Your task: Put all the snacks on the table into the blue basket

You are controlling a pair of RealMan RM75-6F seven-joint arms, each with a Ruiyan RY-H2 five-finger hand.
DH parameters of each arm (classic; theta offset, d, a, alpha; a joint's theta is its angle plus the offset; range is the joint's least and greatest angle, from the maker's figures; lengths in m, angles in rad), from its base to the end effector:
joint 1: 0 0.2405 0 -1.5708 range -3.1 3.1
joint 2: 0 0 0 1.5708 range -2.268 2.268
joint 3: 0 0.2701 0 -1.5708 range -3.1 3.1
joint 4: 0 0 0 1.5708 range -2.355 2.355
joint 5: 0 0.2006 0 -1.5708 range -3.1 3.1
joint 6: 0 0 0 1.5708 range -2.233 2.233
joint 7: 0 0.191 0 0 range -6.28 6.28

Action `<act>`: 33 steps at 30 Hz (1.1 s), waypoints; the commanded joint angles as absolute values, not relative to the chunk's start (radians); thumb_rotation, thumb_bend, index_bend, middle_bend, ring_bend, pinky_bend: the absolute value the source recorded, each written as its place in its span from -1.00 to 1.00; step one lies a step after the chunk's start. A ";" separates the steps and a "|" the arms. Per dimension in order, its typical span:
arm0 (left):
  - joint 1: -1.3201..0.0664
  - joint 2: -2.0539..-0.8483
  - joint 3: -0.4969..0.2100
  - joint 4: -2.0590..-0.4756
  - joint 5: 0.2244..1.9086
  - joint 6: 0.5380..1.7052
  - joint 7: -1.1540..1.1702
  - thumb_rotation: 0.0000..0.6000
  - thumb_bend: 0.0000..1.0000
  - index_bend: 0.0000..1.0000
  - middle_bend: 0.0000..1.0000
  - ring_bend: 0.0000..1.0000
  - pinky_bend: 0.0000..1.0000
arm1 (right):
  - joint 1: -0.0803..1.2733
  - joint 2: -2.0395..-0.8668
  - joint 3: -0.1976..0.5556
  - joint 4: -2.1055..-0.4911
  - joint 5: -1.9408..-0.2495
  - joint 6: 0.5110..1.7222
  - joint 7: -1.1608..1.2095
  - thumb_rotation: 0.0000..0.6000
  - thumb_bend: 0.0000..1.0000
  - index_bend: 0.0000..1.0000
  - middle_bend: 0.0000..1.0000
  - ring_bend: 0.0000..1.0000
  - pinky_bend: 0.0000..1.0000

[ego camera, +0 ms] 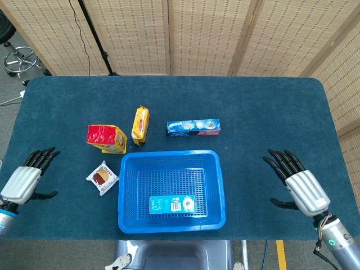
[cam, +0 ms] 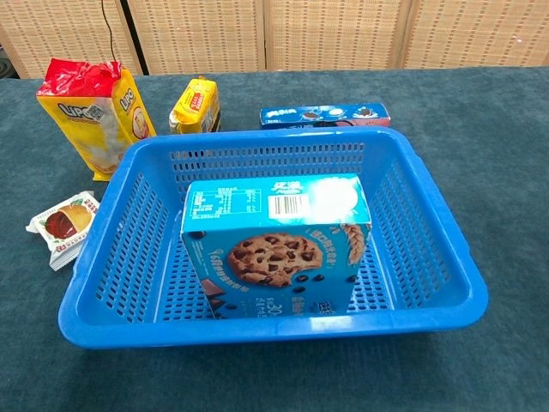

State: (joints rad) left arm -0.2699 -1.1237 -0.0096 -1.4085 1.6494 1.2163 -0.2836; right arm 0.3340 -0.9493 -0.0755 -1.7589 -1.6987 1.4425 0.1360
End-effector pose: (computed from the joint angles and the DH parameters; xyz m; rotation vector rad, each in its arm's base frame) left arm -0.3218 0.2770 0.1319 -1.7156 -1.0283 -0.8901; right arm -0.2274 -0.2599 0.1724 1.7552 -0.8701 1.1264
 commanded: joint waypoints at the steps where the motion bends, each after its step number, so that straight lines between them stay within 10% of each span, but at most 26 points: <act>1: -0.339 -1.205 0.044 -1.297 1.765 1.198 -0.349 1.00 -1.00 -1.00 -1.00 -1.00 -1.00 | 0.290 -0.946 -0.092 -1.757 -1.680 1.477 0.166 1.00 -1.00 -1.00 -1.00 -1.00 -1.00; 28: -0.568 -1.405 -0.012 -1.320 1.601 0.830 0.012 1.00 -0.98 -1.00 -1.00 -1.00 -0.99 | 0.176 -0.922 -0.033 -1.737 -1.609 1.559 0.280 1.00 -1.00 -1.00 -1.00 -1.00 -1.00; 33: -0.582 -1.433 -0.023 -1.312 1.571 0.829 0.043 1.00 -0.74 -0.67 -0.78 -0.70 -0.45 | 0.166 -0.915 -0.027 -1.740 -1.618 1.566 0.295 1.00 -1.00 -1.00 -1.00 -1.00 -1.00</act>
